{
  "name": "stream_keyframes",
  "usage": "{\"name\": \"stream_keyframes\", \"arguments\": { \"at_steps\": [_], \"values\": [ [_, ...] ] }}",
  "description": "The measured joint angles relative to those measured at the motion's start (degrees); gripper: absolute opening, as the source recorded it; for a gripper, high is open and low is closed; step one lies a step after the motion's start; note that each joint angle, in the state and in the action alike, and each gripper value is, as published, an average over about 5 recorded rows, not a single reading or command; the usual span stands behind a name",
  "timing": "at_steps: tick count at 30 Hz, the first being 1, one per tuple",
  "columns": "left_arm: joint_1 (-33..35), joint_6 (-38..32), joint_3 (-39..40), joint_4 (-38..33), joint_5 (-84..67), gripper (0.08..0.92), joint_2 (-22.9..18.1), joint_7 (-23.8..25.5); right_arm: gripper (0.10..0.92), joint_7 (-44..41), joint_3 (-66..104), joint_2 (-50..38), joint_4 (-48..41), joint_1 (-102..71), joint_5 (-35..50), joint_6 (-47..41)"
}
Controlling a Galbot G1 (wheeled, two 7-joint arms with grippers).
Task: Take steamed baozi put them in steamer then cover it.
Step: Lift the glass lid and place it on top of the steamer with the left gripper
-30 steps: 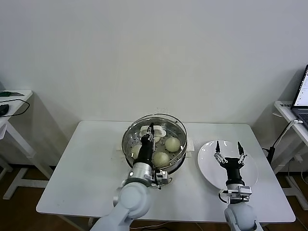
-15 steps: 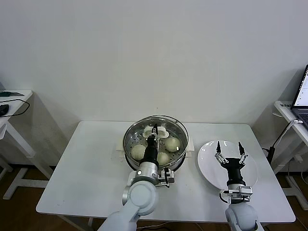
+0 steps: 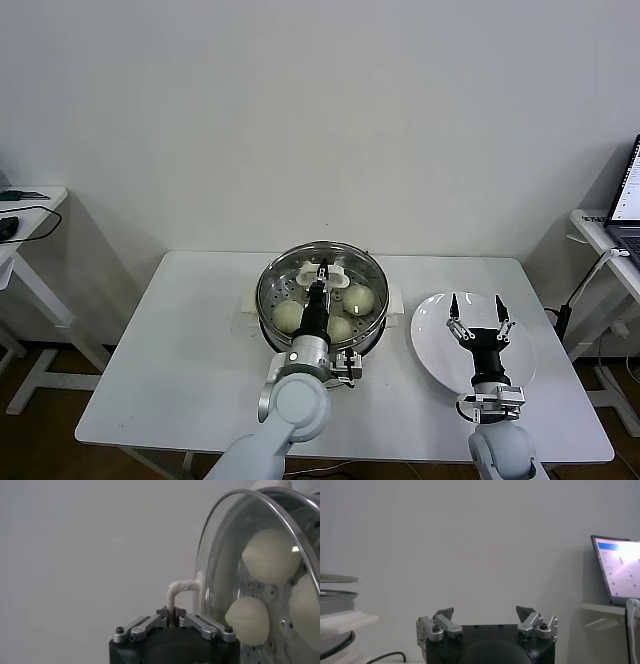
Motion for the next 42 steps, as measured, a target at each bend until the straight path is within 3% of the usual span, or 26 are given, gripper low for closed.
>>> {"name": "stream_keyframes", "arguments": {
  "at_steps": [42],
  "values": [
    [0.61, -0.67, -0.06, 0.86, 1.34, 0.189, -0.07, 0.40, 0.823, -0.06, 0.14, 0.13, -0.37, 0.41, -0.02, 0.16]
  ]
}}
